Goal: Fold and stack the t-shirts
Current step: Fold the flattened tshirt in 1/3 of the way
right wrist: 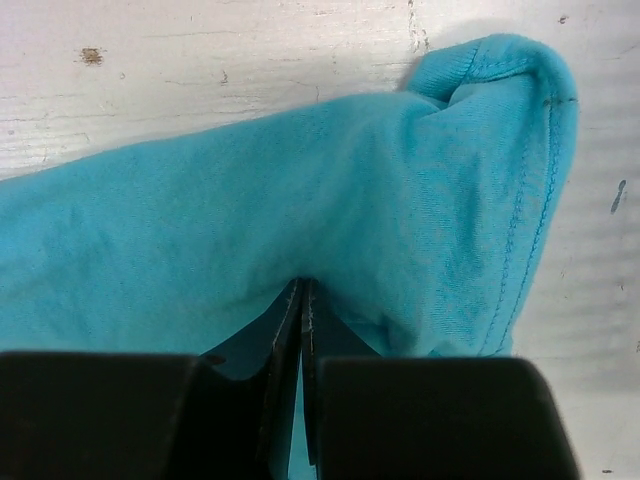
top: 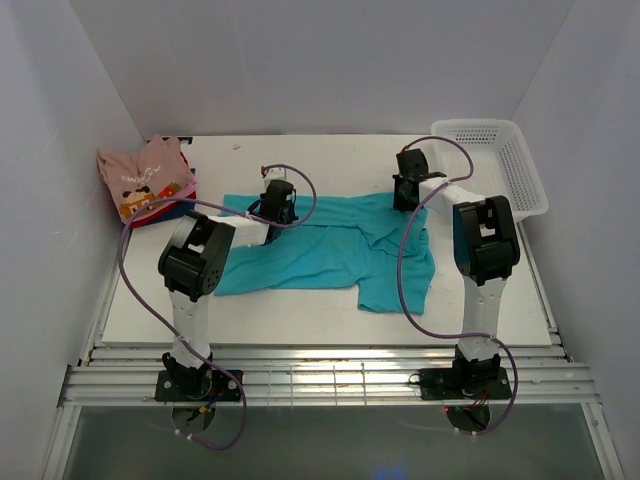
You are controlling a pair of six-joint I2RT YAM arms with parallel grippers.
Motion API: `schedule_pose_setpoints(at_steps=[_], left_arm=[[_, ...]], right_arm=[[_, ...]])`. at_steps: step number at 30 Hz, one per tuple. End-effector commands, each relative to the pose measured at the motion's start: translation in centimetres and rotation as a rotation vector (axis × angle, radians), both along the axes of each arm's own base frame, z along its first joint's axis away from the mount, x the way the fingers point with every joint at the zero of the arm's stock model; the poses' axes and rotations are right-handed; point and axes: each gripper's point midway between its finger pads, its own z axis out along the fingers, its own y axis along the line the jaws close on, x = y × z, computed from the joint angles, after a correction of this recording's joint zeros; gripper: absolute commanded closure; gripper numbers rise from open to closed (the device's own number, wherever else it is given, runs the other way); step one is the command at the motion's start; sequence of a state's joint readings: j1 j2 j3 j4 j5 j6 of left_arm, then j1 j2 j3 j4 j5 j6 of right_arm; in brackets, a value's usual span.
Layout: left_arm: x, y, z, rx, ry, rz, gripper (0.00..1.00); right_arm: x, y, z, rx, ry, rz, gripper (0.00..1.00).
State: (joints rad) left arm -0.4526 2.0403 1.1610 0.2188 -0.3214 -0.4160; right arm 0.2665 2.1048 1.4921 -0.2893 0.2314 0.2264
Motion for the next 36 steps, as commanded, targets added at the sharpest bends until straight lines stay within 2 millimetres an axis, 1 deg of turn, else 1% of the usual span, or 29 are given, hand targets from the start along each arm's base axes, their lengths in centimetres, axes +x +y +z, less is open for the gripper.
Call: schedule_pose_setpoints(at_steps=[1,2,3,4,5,6,7,8,10,11,12,14,17,18,21,22,24,25,26,27,28,30,31,33,34,35,36], left_arm=[[-3.5,2.0,-3.3,0.077,0.143,-0.003,1.00],[-3.6,2.3,-2.8,0.077,0.130,0.010,1.00],[-3.7,2.5,-1.7,0.069,0.109,0.017,1.00],[-4.0,2.8,-1.5,0.069,0.106,0.024,1.00],[-4.7,3.3,-1.7,0.076,0.116,0.042,1.00],[-4.9,3.5,-1.1,0.072,0.106,0.047,1.00],[-5.3,3.7,-1.2,0.074,0.112,0.053,1.00],[-6.1,4.3,-1.8,0.082,0.131,0.067,1.00],[-6.8,4.4,-1.7,0.070,0.134,0.068,1.00],[-7.5,4.6,-2.1,0.063,0.139,0.067,1.00],[-7.8,4.4,-2.0,0.044,0.133,0.057,1.00],[-7.3,4.0,0.1,0.007,0.069,0.047,1.00],[-5.8,3.7,2.8,0.018,0.000,0.037,1.00],[-4.8,3.3,4.3,0.019,-0.032,0.027,1.00],[-3.6,3.2,5.9,0.028,-0.063,0.035,1.00],[-2.8,3.1,7.0,0.037,-0.079,0.043,1.00],[-2.1,3.2,7.9,0.050,-0.093,0.056,1.00],[-1.8,3.3,8.6,0.058,-0.105,0.061,1.00],[-1.7,3.8,9.7,0.067,-0.127,0.086,1.00],[-1.7,4.2,10.2,0.074,-0.140,0.101,1.00],[-1.9,5.1,10.6,0.096,-0.153,0.132,1.00],[-2.1,5.8,11.4,0.095,-0.168,0.150,1.00],[-2.2,6.7,11.0,0.105,-0.151,0.163,1.00],[-2.4,7.3,10.4,0.104,-0.120,0.184,1.00],[-2.6,8.1,9.2,0.122,-0.076,0.198,1.00],[-2.6,8.4,9.0,0.115,-0.069,0.210,1.00],[-3.1,8.8,8.1,0.121,-0.036,0.223,1.00]], right_arm=[[-3.4,-2.2,-4.6,-0.052,0.185,-0.002,0.92],[-3.2,-2.4,-4.6,-0.051,0.183,-0.005,0.92],[-3.3,-2.5,-4.6,-0.051,0.186,-0.008,0.92],[-3.2,-2.5,-4.6,-0.049,0.183,-0.007,0.92],[-3.2,-2.7,-4.5,-0.052,0.185,-0.006,0.92],[-3.2,-2.7,-4.5,-0.051,0.184,-0.008,0.92],[-3.2,-2.9,-4.5,-0.054,0.185,-0.009,0.92],[-3.1,-3.0,-4.4,-0.056,0.182,-0.008,0.92],[-3.3,-3.2,-4.5,-0.059,0.186,-0.011,0.92],[-3.2,-3.3,-4.4,-0.059,0.186,-0.013,0.92],[-3.2,-3.3,-4.4,-0.061,0.185,-0.012,0.92],[-2.9,-3.4,-4.3,-0.063,0.179,-0.011,0.92],[-2.4,-3.4,-4.2,-0.066,0.171,-0.008,0.92],[-2.2,-3.4,-4.2,-0.068,0.169,-0.006,0.92],[-1.7,-3.4,-3.9,-0.070,0.161,-0.001,0.92],[-1.5,-3.4,-4.0,-0.071,0.158,0.004,0.92],[-0.7,-3.4,-3.5,-0.073,0.142,0.004,0.92],[-0.6,-3.5,-3.6,-0.074,0.142,0.005,0.92],[-0.1,-3.5,-3.3,-0.074,0.135,0.006,0.92],[-0.2,-3.6,-3.3,-0.077,0.142,0.006,0.92],[-0.1,-3.7,-3.3,-0.077,0.144,0.006,0.92],[0.0,-3.7,-3.1,-0.078,0.140,0.007,0.92],[0.1,-3.7,-3.0,-0.078,0.138,0.008,0.92],[-0.1,-3.7,-3.1,-0.074,0.143,0.010,0.92],[-0.1,-3.7,-3.1,-0.074,0.143,0.010,0.92],[-0.2,-3.7,-3.2,-0.073,0.145,0.010,0.92],[-0.2,-3.6,-3.1,-0.072,0.143,0.011,0.92]])
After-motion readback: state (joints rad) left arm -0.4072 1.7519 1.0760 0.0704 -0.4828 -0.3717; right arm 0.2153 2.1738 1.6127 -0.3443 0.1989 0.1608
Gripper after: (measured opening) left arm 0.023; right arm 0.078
